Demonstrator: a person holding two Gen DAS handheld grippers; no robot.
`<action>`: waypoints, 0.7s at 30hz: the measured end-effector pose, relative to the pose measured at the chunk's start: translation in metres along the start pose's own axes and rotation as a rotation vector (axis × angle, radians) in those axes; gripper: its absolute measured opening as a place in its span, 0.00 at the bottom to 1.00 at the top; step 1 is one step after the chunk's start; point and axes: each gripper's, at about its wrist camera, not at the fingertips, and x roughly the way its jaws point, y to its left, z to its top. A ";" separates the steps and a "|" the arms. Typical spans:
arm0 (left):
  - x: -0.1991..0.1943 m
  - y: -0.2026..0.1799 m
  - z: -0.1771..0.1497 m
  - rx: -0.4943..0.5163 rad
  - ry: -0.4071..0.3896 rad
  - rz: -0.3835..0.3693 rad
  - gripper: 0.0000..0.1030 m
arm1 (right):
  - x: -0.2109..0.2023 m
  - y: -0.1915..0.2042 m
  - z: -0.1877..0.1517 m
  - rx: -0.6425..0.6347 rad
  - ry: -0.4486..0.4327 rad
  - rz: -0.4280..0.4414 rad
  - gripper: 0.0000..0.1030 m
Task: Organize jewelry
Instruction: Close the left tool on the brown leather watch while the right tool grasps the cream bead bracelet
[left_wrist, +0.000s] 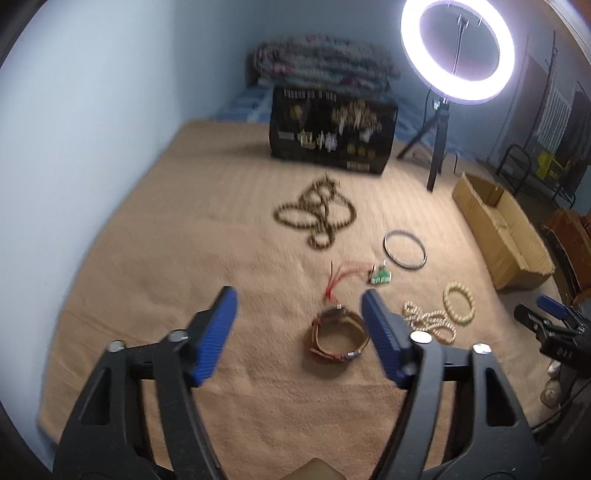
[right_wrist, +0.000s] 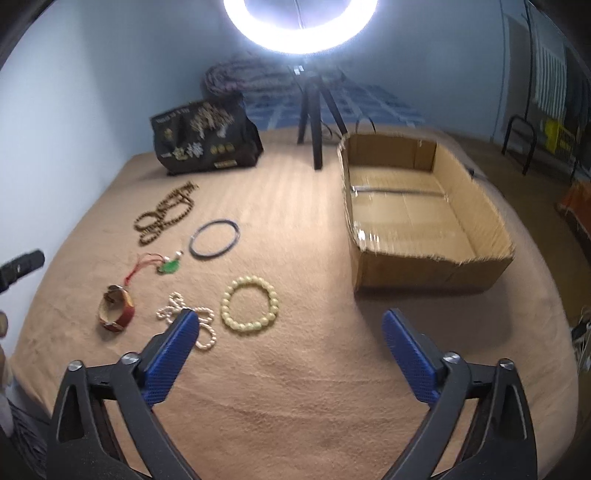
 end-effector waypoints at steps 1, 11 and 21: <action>0.005 -0.001 -0.002 0.003 0.017 -0.002 0.61 | 0.006 -0.001 0.000 0.007 0.020 0.005 0.85; 0.047 -0.001 -0.011 -0.026 0.143 -0.053 0.46 | 0.042 0.004 -0.002 0.000 0.134 0.045 0.59; 0.072 0.002 -0.015 -0.051 0.221 -0.084 0.31 | 0.074 0.020 0.000 -0.061 0.182 0.007 0.33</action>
